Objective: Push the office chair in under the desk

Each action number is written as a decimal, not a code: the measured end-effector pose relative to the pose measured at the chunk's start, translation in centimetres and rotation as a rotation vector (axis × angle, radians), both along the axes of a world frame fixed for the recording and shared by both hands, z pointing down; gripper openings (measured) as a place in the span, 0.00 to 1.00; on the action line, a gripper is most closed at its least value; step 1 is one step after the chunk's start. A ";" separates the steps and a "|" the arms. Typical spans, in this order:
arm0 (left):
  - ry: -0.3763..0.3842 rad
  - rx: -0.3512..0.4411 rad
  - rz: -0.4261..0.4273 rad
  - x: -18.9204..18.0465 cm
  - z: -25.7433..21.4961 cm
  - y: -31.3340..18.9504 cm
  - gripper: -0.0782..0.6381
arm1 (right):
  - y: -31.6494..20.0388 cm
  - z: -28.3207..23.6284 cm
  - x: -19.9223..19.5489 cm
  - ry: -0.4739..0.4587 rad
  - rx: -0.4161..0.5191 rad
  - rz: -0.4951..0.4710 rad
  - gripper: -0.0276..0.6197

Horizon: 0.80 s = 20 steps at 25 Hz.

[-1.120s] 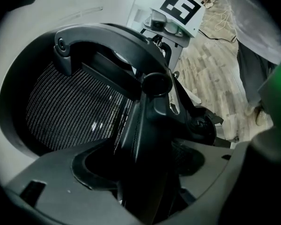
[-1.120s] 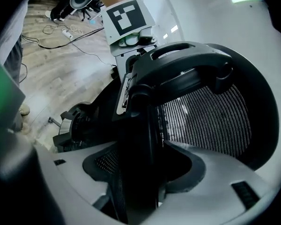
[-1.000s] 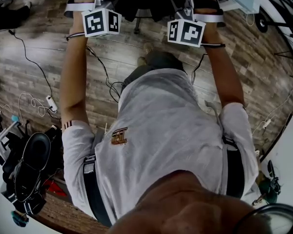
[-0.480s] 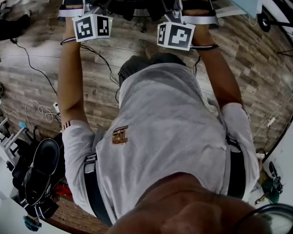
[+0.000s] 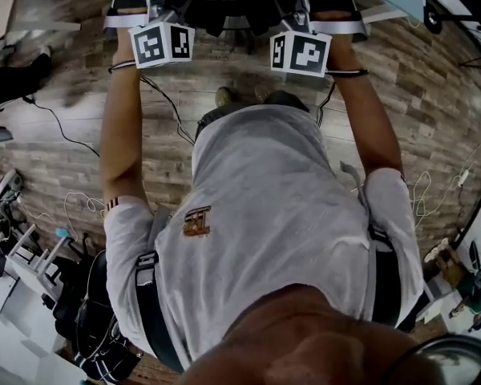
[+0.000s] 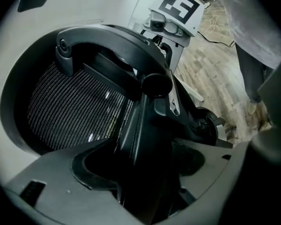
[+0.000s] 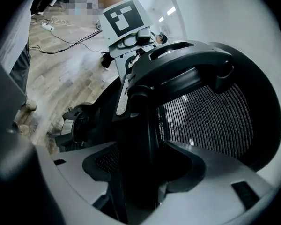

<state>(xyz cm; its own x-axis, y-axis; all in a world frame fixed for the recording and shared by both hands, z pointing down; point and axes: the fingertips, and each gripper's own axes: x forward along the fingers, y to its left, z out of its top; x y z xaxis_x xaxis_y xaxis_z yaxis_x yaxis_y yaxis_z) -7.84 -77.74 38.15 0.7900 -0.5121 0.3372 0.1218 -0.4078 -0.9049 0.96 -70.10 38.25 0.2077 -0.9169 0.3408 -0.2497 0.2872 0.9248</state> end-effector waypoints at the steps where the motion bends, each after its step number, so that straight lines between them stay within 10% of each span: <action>1: 0.002 0.001 0.009 0.0 0.0 -0.5 0.59 | -0.4 0.1 0.0 0.001 0.000 0.012 0.45; 20: -0.011 0.011 0.070 1.0 0.4 -7.8 0.59 | -7.1 0.3 0.5 -0.001 -0.012 0.116 0.45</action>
